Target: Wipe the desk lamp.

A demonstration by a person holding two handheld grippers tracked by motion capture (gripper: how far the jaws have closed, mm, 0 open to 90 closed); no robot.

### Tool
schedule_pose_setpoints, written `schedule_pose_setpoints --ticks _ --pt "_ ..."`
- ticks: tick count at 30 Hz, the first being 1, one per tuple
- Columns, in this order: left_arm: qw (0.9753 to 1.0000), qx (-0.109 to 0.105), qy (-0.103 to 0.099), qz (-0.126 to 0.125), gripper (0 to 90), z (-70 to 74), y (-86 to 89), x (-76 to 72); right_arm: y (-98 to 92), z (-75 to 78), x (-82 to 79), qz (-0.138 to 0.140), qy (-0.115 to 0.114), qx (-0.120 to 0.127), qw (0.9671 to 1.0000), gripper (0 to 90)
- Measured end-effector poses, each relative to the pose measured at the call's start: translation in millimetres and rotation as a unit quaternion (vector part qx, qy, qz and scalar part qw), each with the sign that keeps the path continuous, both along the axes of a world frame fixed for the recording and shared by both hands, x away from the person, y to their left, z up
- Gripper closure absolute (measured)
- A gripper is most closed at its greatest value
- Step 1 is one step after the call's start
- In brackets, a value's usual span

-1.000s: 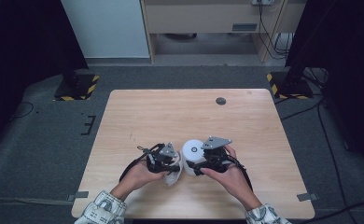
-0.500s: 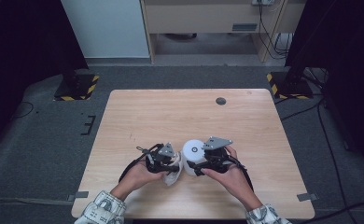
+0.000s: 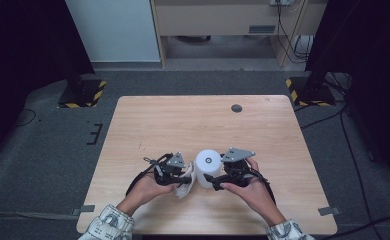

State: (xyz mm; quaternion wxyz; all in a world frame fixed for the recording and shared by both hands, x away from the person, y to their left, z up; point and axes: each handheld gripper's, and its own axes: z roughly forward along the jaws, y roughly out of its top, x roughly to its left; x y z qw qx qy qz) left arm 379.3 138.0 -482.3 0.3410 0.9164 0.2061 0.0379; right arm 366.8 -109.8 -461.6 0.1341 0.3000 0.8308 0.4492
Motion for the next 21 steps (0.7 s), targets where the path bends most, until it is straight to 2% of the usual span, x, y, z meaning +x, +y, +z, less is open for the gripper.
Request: schedule_pose_setpoints --ticks 3,8,10,13,14,17,18,19,20,21 --pt "1.0000 0.001 0.003 -0.005 76.0 -2.6 -3.8 -4.4 -1.8 -0.9 -0.6 -0.001 0.001 -0.001 1.0000 8.7" --pt "0.9996 0.022 -0.001 -0.015 75.3 -8.1 -14.4 -5.5 -1.0 -3.3 -0.9 0.002 0.004 -0.007 1.0000 9.9" --pt "0.9995 0.030 -0.005 -0.010 75.3 -9.4 -11.9 -3.1 -1.1 -3.1 -1.3 0.003 0.003 -0.007 1.0000 10.0" --pt "0.9995 0.030 -0.006 0.003 75.4 -9.1 -3.8 1.2 -2.1 -2.6 -1.2 0.001 0.002 -0.006 1.0000 10.0" --pt "0.9994 0.025 -0.010 0.023 75.4 -6.5 7.6 6.3 -4.3 -2.0 -1.0 0.000 0.003 -0.005 1.0000 9.9" --pt "0.9979 0.011 -0.020 0.061 75.4 -0.6 24.3 13.2 -9.0 -1.0 -1.1 -0.002 0.001 -0.005 1.0000 9.2" --pt "0.9979 0.011 -0.020 0.061 75.3 -0.6 24.3 13.2 -10.9 -0.8 -1.9 -0.005 0.003 -0.005 1.0000 8.8" --pt "0.9969 0.011 -0.025 0.073 75.3 1.2 29.6 15.7 -10.9 -0.8 -1.9 -0.005 0.003 -0.005 1.0000 8.8" --pt "0.9943 0.013 -0.037 0.100 74.4 4.2 39.2 20.5 -16.2 -0.5 -3.2 -0.006 0.002 -0.005 1.0000 8.2" --pt "0.9943 0.013 -0.037 0.100 73.9 4.2 39.2 20.5 -16.2 -0.5 -3.2 -0.006 0.002 -0.005 1.0000 8.2"
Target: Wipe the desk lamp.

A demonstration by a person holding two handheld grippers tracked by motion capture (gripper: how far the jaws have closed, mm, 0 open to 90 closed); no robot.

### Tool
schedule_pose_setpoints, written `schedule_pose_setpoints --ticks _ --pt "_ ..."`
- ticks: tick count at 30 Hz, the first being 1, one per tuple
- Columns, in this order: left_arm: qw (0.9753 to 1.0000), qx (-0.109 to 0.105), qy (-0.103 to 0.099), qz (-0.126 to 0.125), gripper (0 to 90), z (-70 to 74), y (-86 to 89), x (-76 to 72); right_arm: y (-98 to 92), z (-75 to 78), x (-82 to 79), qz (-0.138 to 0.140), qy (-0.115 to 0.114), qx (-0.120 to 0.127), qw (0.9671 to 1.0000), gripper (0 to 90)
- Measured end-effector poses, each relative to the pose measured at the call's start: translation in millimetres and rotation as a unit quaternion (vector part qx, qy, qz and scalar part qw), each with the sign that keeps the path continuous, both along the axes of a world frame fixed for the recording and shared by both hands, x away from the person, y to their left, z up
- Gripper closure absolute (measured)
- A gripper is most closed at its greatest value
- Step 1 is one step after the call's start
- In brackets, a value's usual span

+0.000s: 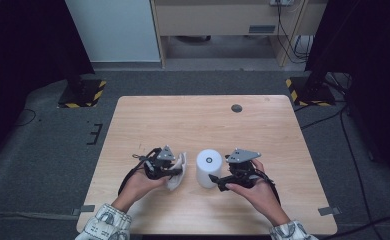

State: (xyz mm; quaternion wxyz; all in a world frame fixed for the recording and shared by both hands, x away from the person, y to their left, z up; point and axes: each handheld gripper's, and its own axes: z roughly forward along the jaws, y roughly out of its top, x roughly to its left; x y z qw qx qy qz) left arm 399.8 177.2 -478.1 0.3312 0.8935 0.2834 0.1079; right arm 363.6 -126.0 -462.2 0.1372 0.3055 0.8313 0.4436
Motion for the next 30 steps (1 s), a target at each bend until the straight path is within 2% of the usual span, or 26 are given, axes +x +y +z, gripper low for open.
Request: schedule_pose_setpoints --ticks 1,3,4,5,6,7,10,13,14,15,16,18,19,20,21,23,24,25,26,27,30 --pt "0.9996 0.005 -0.010 0.025 73.8 2.3 8.0 4.7 -6.4 0.1 -1.8 -0.005 0.003 0.000 1.0000 7.8" --pt "0.9984 0.014 -0.023 0.050 73.8 3.9 14.1 9.1 -14.1 0.1 -3.5 -0.010 0.003 0.002 0.9999 7.6" --pt "0.9984 0.014 -0.023 0.050 73.9 3.9 14.1 9.1 -18.3 0.1 -4.3 -0.014 0.003 0.002 0.9999 7.5" --pt "0.9969 0.023 -0.031 0.068 73.9 4.7 18.4 13.8 -22.8 0.3 -4.8 -0.018 0.004 0.003 0.9998 7.4" --pt "0.9969 0.023 -0.031 0.068 73.9 4.7 18.4 13.8 -22.8 0.3 -4.8 -0.018 0.004 0.003 0.9998 7.4" --pt "0.9955 0.028 -0.035 0.083 74.0 3.2 21.7 19.8 -32.6 0.4 -5.0 -0.028 0.006 0.007 0.9996 7.5" --pt "0.9936 0.038 -0.037 0.099 74.0 -0.6 23.5 29.9 -47.9 -1.6 -2.2 -0.049 0.008 0.012 0.9987 8.2" --pt "0.9925 0.033 -0.035 0.112 73.9 -5.9 23.6 40.5 -61.8 -6.3 5.6 -0.078 0.014 0.007 0.9968 8.1" --pt "0.9925 0.033 -0.035 0.112 73.1 -5.9 23.6 40.5 -61.8 -6.3 5.6 -0.078 0.014 0.007 0.9968 8.1" --pt "0.9926 0.032 -0.030 0.113 70.1 -12.0 22.4 45.5 -70.0 -8.7 10.2 -0.097 0.017 0.010 0.9951 8.1" --pt "0.9926 0.032 -0.030 0.113 63.6 -12.0 22.4 45.5 -73.4 -10.0 12.0 -0.107 0.017 0.008 0.9941 8.1" --pt "0.9915 0.027 -0.030 0.124 43.9 -20.0 20.0 48.1 -78.9 -13.0 15.3 -0.126 0.018 0.002 0.9919 8.1" --pt "0.9915 0.027 -0.030 0.124 35.8 -20.0 20.0 48.1 -78.9 -13.0 15.3 -0.126 0.018 0.002 0.9919 8.1" --pt "0.9913 0.019 -0.035 0.126 35.8 -18.9 20.4 47.6 -81.4 -14.5 16.6 -0.132 0.020 -0.002 0.9911 8.2" --pt "0.9896 -0.001 -0.050 0.135 23.6 -13.4 22.5 45.0 -85.2 -17.8 19.1 -0.143 0.022 -0.011 0.9894 8.2" --pt "0.9869 -0.031 -0.061 0.146 16.2 -4.9 26.6 40.5 -88.9 -21.0 22.1 -0.155 0.024 -0.020 0.9874 8.1" --pt "0.9869 -0.031 -0.061 0.146 13.2 -4.9 26.6 40.5 -90.7 -22.4 23.5 -0.161 0.024 -0.022 0.9864 8.1" --pt "0.9848 -0.043 -0.071 0.152 10.8 2.7 33.2 33.9 -92.6 -23.8 24.9 -0.169 0.024 -0.026 0.9850 8.1" --pt "0.9848 -0.043 -0.071 0.152 8.1 2.7 33.2 33.9 -92.6 -23.8 24.9 -0.169 0.024 -0.026 0.9850 8.1" --pt "0.9814 -0.052 -0.083 0.165 6.6 7.9 43.0 27.3 -97.6 -26.7 28.9 -0.180 0.021 -0.037 0.9827 8.0" --pt "0.9775 -0.056 -0.087 0.184 5.0 9.2 62.5 24.9 -105.0 -32.4 35.4 -0.201 0.022 -0.041 0.9785 8.4"
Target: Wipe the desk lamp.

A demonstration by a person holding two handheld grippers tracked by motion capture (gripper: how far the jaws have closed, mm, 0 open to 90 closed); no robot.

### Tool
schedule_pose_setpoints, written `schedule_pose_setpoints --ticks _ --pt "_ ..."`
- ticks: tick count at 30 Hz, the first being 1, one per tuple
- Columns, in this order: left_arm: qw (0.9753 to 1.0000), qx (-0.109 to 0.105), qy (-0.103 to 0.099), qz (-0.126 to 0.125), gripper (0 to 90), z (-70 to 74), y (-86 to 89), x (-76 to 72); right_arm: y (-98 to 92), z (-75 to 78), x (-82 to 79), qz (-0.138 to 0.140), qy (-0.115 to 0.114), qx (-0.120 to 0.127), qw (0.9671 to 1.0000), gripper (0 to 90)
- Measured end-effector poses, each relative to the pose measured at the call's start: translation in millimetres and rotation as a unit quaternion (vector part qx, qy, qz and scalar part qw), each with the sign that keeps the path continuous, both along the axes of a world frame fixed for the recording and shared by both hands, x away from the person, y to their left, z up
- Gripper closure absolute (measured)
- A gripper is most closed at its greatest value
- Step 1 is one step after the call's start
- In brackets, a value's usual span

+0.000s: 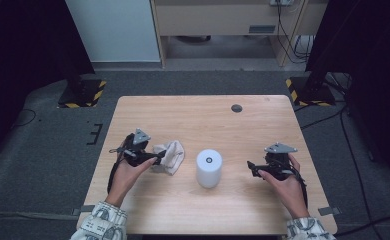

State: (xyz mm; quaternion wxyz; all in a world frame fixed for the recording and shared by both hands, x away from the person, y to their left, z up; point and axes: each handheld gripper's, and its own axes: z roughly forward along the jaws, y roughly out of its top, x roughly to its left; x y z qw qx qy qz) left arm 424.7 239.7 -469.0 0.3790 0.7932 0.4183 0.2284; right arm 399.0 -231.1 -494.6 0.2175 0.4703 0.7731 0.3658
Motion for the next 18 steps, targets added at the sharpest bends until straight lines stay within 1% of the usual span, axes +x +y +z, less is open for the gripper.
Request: schedule_pose_setpoints --ticks 1,2,3,4,6,8,9,10,11,12,13,15,18 --pt "1.0000 0.004 -0.001 0.006 4.7 -1.1 6.5 0.5 -2.2 -1.7 2.3 -0.004 0.005 -0.001 1.0000 8.4" --pt "1.0000 0.004 -0.001 0.006 4.7 -1.1 6.5 0.5 -2.2 -1.7 2.3 -0.004 0.005 -0.001 1.0000 8.4" --pt "0.9997 0.012 -0.003 0.021 4.8 -3.1 19.2 2.4 -5.8 -4.0 6.0 -0.013 0.008 -0.002 0.9999 8.4" --pt "0.9996 0.012 0.000 0.027 5.2 -4.3 25.1 3.3 -7.3 -4.5 7.2 -0.016 0.008 -0.001 0.9998 8.2" --pt "0.9992 0.006 0.010 0.037 5.1 -7.9 36.0 5.2 -9.9 -5.5 8.9 -0.021 0.013 0.001 0.9997 7.2" --pt "0.9984 -0.006 0.029 0.049 6.1 -13.1 45.7 7.3 -11.1 -8.7 10.6 -0.027 0.029 -0.005 0.9992 7.2" --pt "0.9978 -0.008 0.037 0.055 6.3 -15.8 50.1 8.2 -12.0 -11.0 11.8 -0.025 0.037 -0.006 0.9990 7.2" --pt "0.9978 -0.008 0.037 0.055 6.5 -15.8 50.1 8.2 -12.0 -11.0 11.8 -0.025 0.037 -0.006 0.9990 7.2" --pt "0.9968 0.002 0.046 0.066 7.1 -20.6 56.5 9.1 -13.1 -15.4 14.4 -0.022 0.057 0.000 0.9981 7.6" --pt "0.9968 0.002 0.046 0.066 7.4 -20.6 56.5 9.1 -13.3 -17.2 15.3 -0.019 0.066 0.000 0.9976 7.4" --pt "0.9960 0.019 0.052 0.070 7.3 -24.4 60.9 9.9 -13.0 -18.5 15.8 -0.020 0.071 -0.004 0.9973 7.5" --pt "0.9952 0.034 0.055 0.074 7.3 -28.9 64.5 10.7 -12.5 -20.5 16.3 -0.018 0.078 -0.011 0.9967 7.4" --pt "0.9942 0.033 0.067 0.077 7.3 -35.9 68.6 12.0 -13.0 -23.3 17.4 -0.019 0.087 -0.016 0.9959 7.5"
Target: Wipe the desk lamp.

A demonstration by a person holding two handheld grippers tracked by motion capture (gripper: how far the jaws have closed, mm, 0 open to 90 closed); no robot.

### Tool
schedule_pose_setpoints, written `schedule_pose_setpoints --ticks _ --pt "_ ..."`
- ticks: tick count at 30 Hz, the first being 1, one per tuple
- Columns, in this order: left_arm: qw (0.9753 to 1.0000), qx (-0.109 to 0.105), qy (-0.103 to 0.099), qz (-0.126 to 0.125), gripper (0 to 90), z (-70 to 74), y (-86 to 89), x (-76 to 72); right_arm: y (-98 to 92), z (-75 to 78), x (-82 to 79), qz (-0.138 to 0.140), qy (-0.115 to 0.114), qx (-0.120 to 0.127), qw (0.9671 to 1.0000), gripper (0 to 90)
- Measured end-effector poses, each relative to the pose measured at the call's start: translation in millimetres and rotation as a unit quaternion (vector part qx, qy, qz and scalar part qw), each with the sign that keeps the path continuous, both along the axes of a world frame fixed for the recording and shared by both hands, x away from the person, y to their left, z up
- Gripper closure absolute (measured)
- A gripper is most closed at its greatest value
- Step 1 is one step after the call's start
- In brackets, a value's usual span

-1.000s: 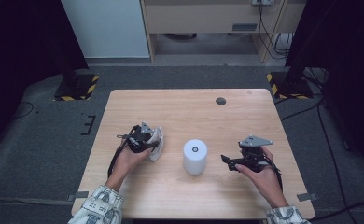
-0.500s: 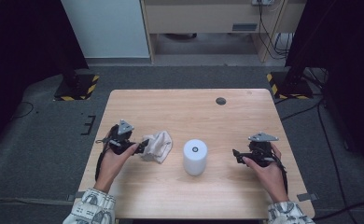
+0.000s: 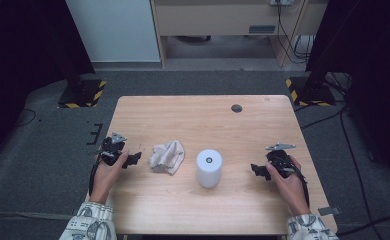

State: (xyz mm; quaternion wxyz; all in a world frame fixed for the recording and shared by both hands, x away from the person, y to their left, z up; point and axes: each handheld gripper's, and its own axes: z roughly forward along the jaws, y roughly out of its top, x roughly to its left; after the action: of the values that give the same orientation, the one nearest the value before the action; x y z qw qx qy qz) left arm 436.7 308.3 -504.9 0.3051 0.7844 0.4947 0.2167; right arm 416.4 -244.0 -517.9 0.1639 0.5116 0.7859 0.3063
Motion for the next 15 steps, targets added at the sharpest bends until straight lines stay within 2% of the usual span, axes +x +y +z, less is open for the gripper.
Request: schedule_pose_setpoints --ticks 2,3,4,5,8,11,15 --pt "1.0000 0.004 0.004 0.000 7.3 -2.3 0.3 0.5 -1.4 -2.3 1.0 -0.011 0.002 0.002 0.9999 8.0" --pt "0.9999 0.007 0.014 -0.001 7.3 -6.0 -0.3 2.0 -3.1 -3.6 1.9 -0.016 0.002 0.002 0.9999 8.3" --pt "0.9999 0.007 0.014 -0.001 7.3 -6.0 -0.3 2.0 -3.1 -3.6 1.9 -0.016 0.002 0.002 0.9999 8.3" --pt "0.9998 -0.001 0.018 -0.001 7.3 -8.7 -0.7 3.5 -5.4 -5.3 3.1 -0.025 0.001 -0.003 0.9997 8.9" --pt "0.9998 0.007 0.018 -0.003 7.3 -10.6 -0.1 4.3 -7.1 -6.0 3.3 -0.034 -0.001 -0.004 0.9994 9.3" --pt "0.9997 0.004 0.025 0.000 6.6 -13.7 3.5 5.7 -9.2 -10.0 3.8 -0.041 0.001 -0.008 0.9991 10.1" --pt "0.9993 0.021 0.028 -0.015 6.3 -17.3 -2.2 6.4 -9.3 -12.4 3.7 -0.047 -0.008 -0.009 0.9988 8.9"
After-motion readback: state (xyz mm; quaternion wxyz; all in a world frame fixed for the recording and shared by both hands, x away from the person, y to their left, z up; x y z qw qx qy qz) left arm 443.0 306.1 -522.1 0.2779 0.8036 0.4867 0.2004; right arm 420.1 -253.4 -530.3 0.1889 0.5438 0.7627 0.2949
